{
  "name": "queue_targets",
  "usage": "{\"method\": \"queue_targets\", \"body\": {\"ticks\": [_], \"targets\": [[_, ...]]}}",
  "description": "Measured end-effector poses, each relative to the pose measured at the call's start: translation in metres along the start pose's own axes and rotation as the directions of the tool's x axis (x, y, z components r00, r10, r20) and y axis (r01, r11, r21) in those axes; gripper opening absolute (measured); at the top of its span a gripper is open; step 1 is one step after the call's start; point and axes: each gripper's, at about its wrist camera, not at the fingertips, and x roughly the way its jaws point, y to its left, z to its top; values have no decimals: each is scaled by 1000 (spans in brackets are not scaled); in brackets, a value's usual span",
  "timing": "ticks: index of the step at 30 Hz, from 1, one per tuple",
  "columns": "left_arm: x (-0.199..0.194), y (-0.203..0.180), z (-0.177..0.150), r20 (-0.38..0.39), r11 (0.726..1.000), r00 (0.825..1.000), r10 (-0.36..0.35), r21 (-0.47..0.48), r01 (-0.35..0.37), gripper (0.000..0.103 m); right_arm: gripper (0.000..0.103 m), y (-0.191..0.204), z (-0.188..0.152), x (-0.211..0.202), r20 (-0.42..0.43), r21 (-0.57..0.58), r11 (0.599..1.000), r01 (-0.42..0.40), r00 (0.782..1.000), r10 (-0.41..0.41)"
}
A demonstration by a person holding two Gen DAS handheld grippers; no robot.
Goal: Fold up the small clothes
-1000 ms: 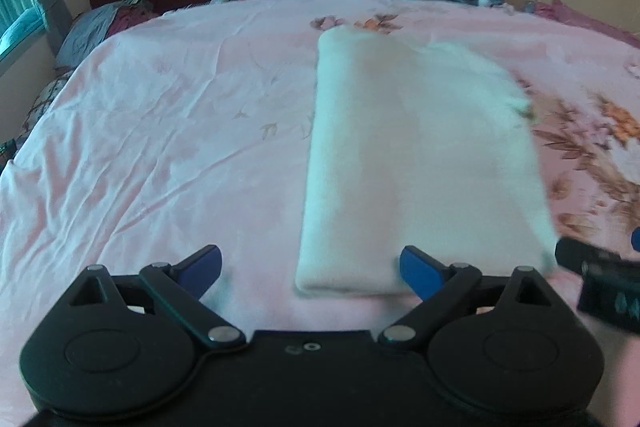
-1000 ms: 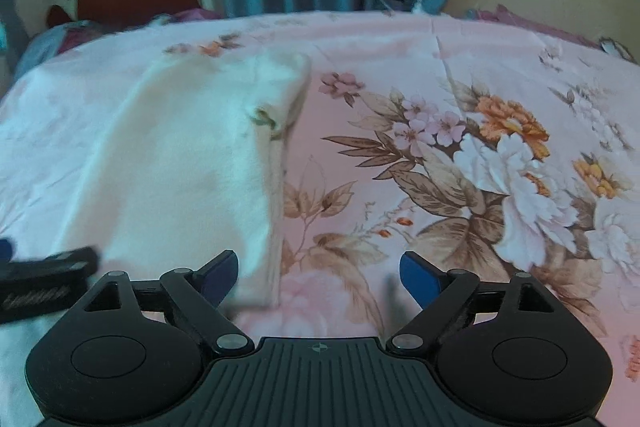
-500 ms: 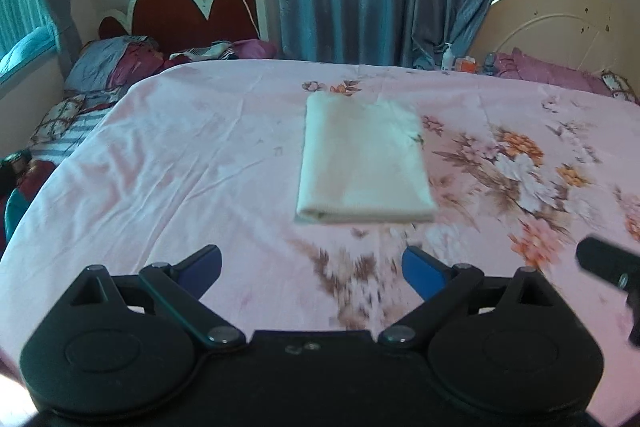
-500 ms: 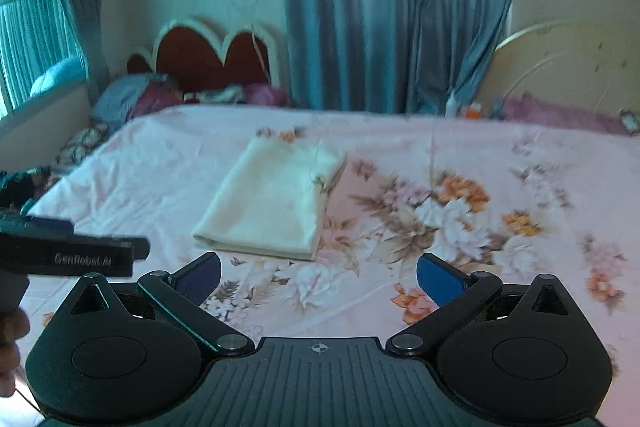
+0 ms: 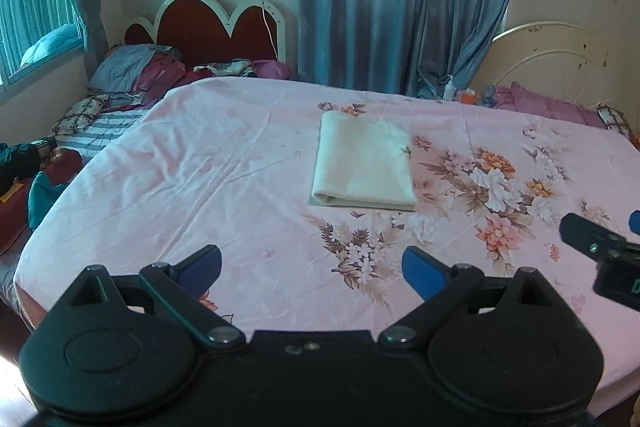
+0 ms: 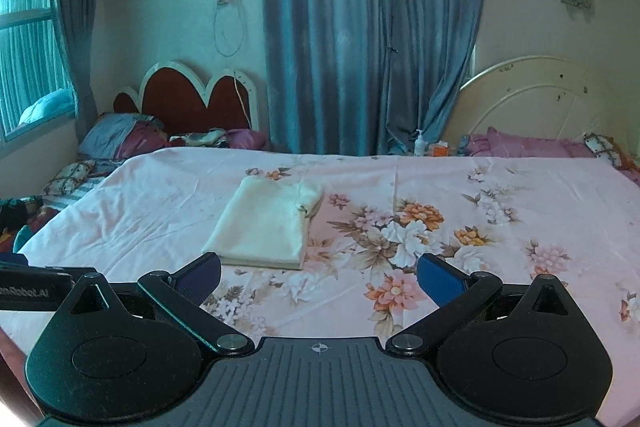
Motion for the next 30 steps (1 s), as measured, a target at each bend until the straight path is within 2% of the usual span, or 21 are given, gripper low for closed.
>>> {"method": "queue_targets", "body": {"ticks": [9,30], "targets": [[-19,3,-6,17,1000,1000,-5,-14,5,97,103,2,-7,-13,17,-9,1000,11,1000,-10],[-26,4,-10,20,1000,1000,10,-18,-9,97,103,-2,-7,-23,28,-4,1000,4,1000,-4]]}}
